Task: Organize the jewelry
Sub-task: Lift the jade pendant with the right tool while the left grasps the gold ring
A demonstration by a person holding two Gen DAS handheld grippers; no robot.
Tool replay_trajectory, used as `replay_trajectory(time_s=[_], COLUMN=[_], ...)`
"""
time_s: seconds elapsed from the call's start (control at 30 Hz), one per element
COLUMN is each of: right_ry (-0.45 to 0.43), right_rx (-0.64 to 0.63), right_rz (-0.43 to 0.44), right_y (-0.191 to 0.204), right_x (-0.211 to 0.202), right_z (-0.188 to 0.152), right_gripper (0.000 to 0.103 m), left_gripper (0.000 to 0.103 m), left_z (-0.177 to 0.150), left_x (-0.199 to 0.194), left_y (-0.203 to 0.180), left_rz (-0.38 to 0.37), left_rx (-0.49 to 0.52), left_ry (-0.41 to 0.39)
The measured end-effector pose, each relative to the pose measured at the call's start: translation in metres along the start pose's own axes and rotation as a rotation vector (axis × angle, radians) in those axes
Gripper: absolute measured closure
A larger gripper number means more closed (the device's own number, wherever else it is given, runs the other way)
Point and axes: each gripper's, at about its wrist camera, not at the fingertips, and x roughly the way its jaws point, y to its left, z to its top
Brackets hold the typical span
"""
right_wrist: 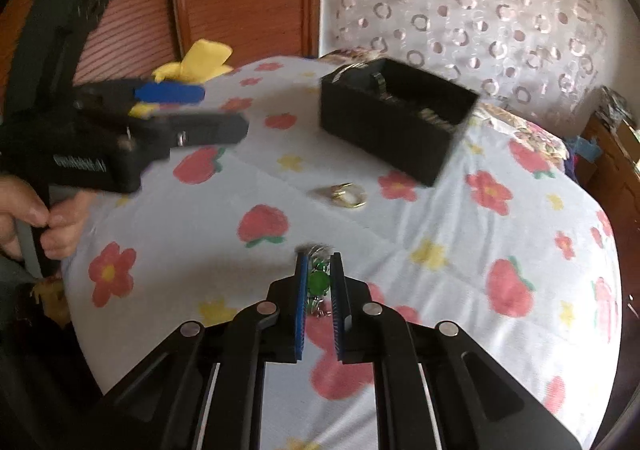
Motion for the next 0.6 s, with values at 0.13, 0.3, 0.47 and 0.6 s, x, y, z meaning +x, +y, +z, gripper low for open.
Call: replay_trajectory(time_s=[0.13, 0.3, 0.47, 0.6], right_ry=[-0.040, -0.081, -0.105, -0.120], right_rx=[0.024, 0.054, 0.075, 0.084], right_rz=[-0.022, -0.051, -0.070, -0.075], right_y=[-0.014, -0.034, -0.049, -0.055], right_x=[-0.018, -0.038, -0.050, -0.056], right_z=[0.003, 0.006, 0.006, 0.007], right_gripper=[0.091, 0.091, 0.091, 0.091], left_gripper=[0.015, 0.032, 0.049, 0.063], left_z=[0.004, 0.009, 0.012, 0.012], left_x=[0.014, 0.034, 0.056, 0.070], left_y=[-0.010, -0.023, -0.044, -0.058], left_rz=[-0.027, -0.080, -0.127, -0.137], left_rx=[0.024, 0.050, 0.100, 0.137], left_ry=[0.032, 0.082, 0.141, 0.175])
